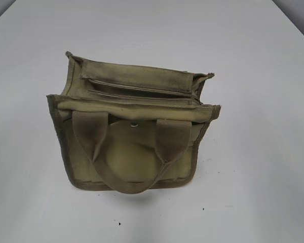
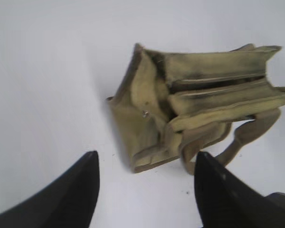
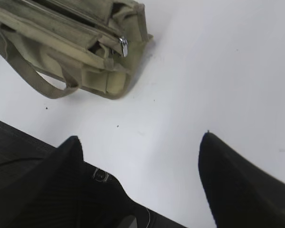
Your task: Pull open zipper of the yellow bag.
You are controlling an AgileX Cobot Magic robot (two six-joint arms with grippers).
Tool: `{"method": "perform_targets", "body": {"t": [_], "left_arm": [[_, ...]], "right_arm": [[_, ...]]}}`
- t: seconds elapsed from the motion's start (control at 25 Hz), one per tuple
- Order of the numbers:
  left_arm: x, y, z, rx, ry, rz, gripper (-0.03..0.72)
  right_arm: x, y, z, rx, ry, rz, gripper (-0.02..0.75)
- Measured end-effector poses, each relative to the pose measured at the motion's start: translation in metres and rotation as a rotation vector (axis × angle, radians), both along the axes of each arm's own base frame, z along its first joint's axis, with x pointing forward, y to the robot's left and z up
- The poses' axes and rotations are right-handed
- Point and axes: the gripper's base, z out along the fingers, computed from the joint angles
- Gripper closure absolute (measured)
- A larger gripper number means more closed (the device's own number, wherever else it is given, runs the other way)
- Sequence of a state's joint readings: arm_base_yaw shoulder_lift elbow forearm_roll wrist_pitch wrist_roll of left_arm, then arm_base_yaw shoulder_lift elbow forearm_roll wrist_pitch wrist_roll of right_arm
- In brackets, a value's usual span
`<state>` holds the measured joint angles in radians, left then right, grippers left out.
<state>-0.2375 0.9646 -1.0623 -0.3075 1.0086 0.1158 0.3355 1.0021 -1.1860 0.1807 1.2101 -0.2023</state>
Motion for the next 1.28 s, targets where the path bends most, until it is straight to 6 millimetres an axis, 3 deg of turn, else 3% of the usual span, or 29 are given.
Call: {"method": "perform_targets", "body": {"t": [0.12,0.24,0.4,0.56,0.64,0.8,1.28], "left_arm": [[-0.043,0.021,-0.007,0.068,-0.07,0.083,0.204],[-0.078,0.036,-0.035,0.132,-0.083,0.118,0.204],[-0.119,0.049,-0.075,0.157,-0.115,0.132,0.204],[-0.148,0.056,-0.096,0.126,-0.218,0.143,0.204],[-0.158,0.06,-0.097,0.115,-0.286,0.153,0.204],[-0.172,0.066,-0.098,0.123,-0.383,0.18,0.204],[-0.172,0.065,-0.099,0.099,-0.388,0.177,0.204]], "right_arm": [[-0.027,-0.012,-0.017,-0.019,-0.001,-0.02,0.155],[-0.057,-0.024,-0.043,-0.036,0.007,-0.027,0.155],[-0.088,-0.036,-0.087,-0.061,0.033,-0.039,0.155],[-0.112,-0.045,-0.117,-0.046,-0.01,-0.044,0.155],[-0.122,-0.049,-0.126,-0.031,-0.049,-0.047,0.155],[-0.135,-0.054,-0.123,0.025,-0.194,-0.056,0.156],[-0.139,-0.055,-0.13,0.037,-0.233,-0.056,0.156]]}}
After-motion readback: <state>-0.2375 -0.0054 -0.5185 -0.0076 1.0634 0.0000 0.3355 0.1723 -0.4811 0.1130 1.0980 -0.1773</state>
